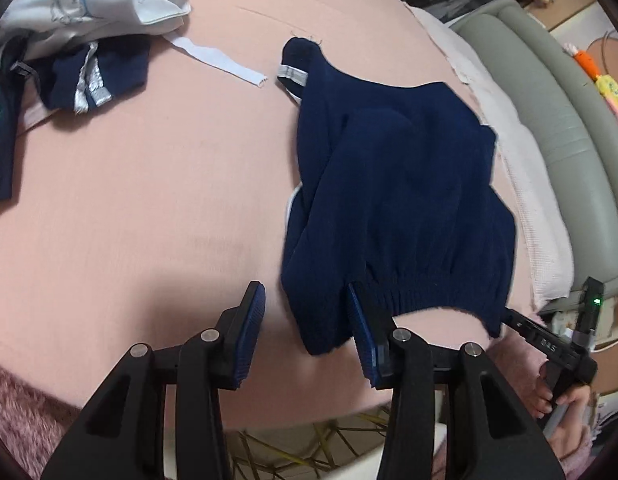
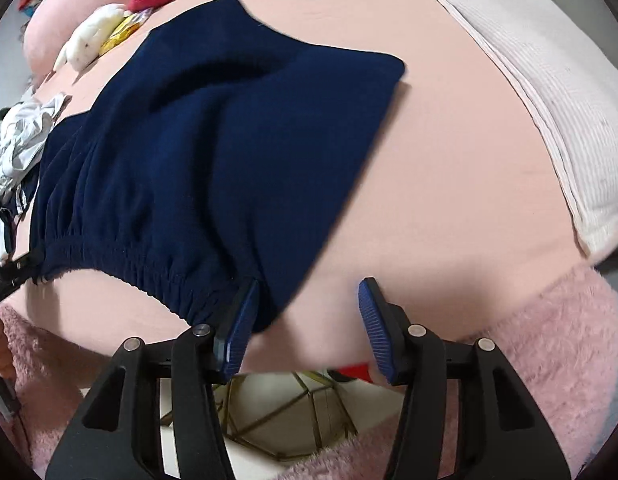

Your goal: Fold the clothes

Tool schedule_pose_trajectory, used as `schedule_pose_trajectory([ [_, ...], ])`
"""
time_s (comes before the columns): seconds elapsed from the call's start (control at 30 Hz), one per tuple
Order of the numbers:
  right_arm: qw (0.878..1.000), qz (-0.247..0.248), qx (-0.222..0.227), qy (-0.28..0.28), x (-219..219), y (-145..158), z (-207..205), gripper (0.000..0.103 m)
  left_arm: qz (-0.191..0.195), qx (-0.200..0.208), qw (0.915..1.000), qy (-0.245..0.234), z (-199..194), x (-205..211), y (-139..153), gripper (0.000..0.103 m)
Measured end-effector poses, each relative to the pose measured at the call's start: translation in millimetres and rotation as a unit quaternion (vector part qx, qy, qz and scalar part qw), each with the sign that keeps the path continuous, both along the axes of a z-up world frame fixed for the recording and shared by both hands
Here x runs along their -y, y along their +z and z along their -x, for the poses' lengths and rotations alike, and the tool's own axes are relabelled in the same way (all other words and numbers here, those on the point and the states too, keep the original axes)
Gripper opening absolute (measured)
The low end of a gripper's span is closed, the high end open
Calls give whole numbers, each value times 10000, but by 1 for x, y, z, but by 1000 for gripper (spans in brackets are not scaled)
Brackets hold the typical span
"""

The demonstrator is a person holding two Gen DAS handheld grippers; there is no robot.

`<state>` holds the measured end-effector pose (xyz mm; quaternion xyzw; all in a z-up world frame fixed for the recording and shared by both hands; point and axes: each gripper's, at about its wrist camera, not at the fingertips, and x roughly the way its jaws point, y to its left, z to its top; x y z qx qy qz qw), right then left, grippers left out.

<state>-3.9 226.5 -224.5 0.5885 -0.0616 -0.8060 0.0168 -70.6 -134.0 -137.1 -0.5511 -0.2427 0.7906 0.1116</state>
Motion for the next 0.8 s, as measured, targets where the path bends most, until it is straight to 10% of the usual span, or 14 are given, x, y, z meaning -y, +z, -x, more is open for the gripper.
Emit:
schedule_pose_trajectory([
  [0.27, 9825, 1804, 185, -422, -14, -9, 4, 58, -1622, 263, 9851, 512, -5, 25, -31, 44],
  [0.37, 9873, 1548, 153, -331, 2, -10, 4, 53, -1557, 215, 9866, 444, -3, 19, -32, 41],
  [0.5, 9924, 1228, -11, -20, 29, -1, 4, 15, -1057, 159, 9931, 492, -5, 8, -21, 17],
  [0.8, 9812, 1581, -1095, 184, 8, 108, -25, 10, -951, -924, 9912, -57, -54, -10, 80, 16],
])
